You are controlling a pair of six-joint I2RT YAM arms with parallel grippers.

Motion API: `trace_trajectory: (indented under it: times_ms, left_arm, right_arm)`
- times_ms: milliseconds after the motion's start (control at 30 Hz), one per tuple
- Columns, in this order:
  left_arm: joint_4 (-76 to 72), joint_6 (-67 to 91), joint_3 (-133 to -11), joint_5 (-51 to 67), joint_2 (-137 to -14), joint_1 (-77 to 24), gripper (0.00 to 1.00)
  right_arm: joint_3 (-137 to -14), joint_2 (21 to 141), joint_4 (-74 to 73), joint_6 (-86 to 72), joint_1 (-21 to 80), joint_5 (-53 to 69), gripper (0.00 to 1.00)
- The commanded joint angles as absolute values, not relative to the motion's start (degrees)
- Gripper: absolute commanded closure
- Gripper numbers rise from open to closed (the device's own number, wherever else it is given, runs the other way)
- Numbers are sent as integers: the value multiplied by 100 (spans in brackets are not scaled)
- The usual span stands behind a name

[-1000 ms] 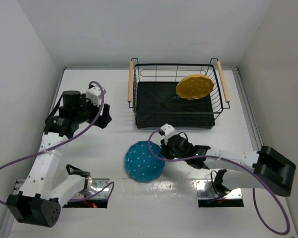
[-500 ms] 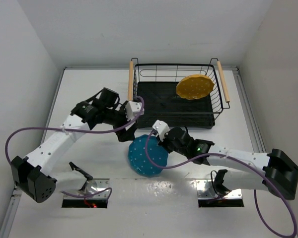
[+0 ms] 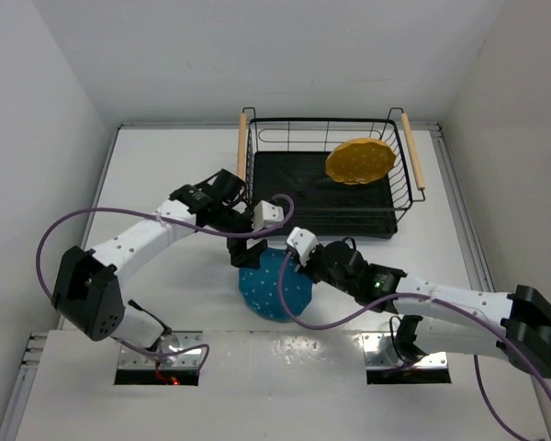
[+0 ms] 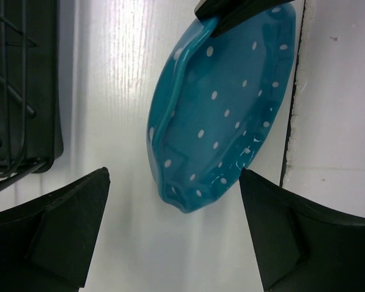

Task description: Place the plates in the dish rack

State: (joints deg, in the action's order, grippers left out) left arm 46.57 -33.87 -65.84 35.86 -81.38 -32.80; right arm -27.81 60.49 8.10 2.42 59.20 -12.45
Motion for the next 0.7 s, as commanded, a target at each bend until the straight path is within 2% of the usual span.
trace_trajectory:
  times_ms: [0, 133, 233, 367, 400, 433, 500, 533, 600, 633, 667]
  left_arm:
    - [4342, -3796, -6426, 4008, -8261, -3357, 7]
    - [3886, -3648, -6363, 3894, -8533, -3472, 1]
    - [3771, -3647, -6363, 3894, -8683, -3472, 1]
    - [3875, -3752, -6311, 4156, -8684, -3620, 13]
    - [3972, -3849, -6258, 4227, -8753, -3673, 17]
    - [4260, -3971, -6258, 4228, -8754, -3830, 28]
    - [4351, -4078, -6197, 4341, -8815, -3981, 42]
    - [4403, -4078, -6196, 4394, -8815, -4034, 53]
    - [4403, -4078, -6196, 4552, -8868, -4104, 66]
    - [4456, -4078, -6196, 4553, -8868, -4104, 78]
    - [4456, -4009, -6266, 4605, -8868, -4104, 85]
  right_arm:
    - [-2856, 5757, 1925, 281, 6073, -1301, 100]
    - [-2970, 5792, 1951, 439, 6152, -1222, 100]
    - [-3050, 5862, 1916, 466, 6170, -1239, 100]
    - [-3015, 5862, 1995, 475, 6161, -1283, 100]
    - [-3006, 5862, 2004, 475, 6161, -1318, 100]
    - [-3006, 5862, 2013, 483, 6170, -1318, 100]
    - [-2971, 5854, 2083, 492, 6153, -1345, 100]
    - [-2953, 5845, 2118, 483, 6144, -1345, 100]
    - [-2944, 5845, 2110, 501, 6126, -1310, 100]
    - [-2944, 5845, 2109, 492, 6135, -1292, 100]
    - [-2936, 5836, 2083, 483, 6126, -1283, 100]
